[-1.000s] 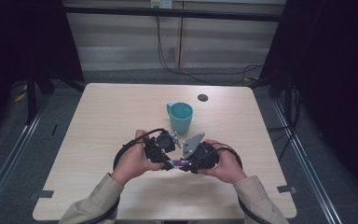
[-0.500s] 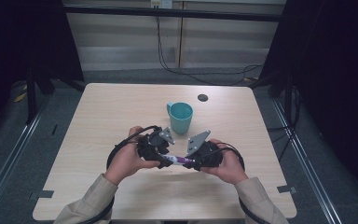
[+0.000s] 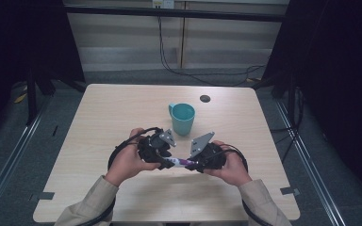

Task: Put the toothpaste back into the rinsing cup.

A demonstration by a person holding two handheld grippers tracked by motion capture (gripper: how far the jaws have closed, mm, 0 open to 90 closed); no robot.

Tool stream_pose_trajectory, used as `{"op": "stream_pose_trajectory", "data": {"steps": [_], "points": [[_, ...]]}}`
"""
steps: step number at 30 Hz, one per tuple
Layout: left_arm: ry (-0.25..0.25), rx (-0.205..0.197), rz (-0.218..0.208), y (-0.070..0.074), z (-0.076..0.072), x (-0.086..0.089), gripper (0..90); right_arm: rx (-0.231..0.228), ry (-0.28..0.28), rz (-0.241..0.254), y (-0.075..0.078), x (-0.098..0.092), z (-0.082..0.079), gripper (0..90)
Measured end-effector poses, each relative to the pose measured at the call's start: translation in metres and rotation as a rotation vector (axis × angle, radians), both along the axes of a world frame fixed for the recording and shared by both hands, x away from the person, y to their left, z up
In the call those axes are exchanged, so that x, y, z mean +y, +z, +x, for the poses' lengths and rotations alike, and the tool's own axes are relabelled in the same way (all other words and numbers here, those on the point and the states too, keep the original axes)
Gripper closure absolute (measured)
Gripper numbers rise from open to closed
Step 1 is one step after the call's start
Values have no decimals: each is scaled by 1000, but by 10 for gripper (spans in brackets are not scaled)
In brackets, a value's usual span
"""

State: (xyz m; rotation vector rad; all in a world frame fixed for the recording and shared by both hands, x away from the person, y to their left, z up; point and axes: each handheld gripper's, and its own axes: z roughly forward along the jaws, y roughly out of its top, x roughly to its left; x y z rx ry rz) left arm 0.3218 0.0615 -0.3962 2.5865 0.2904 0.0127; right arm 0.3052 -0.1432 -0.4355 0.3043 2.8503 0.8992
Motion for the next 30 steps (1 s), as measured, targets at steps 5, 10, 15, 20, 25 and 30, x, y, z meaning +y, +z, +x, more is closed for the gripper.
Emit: {"op": "stream_pose_trajectory", "data": {"steps": [5, 10, 15, 20, 25, 30], "points": [[66, 31, -86, 13, 4, 4, 692, 19, -15, 55, 1, -4, 2, 737], [57, 25, -50, 22, 5, 1, 717, 7, -15, 55, 3, -2, 1, 734], [66, 29, -65, 28, 6, 1, 731, 12, -23, 72, 4, -1, 2, 728], [73, 28, -89, 36, 7, -4, 755, 25, -27, 70, 4, 2, 3, 728], [69, 32, -96, 38, 9, -7, 770, 31, -43, 85, 2, 3, 4, 734], [79, -2, -144, 38, 10, -2, 737, 39, -53, 94, 3, 1, 4, 744]]}}
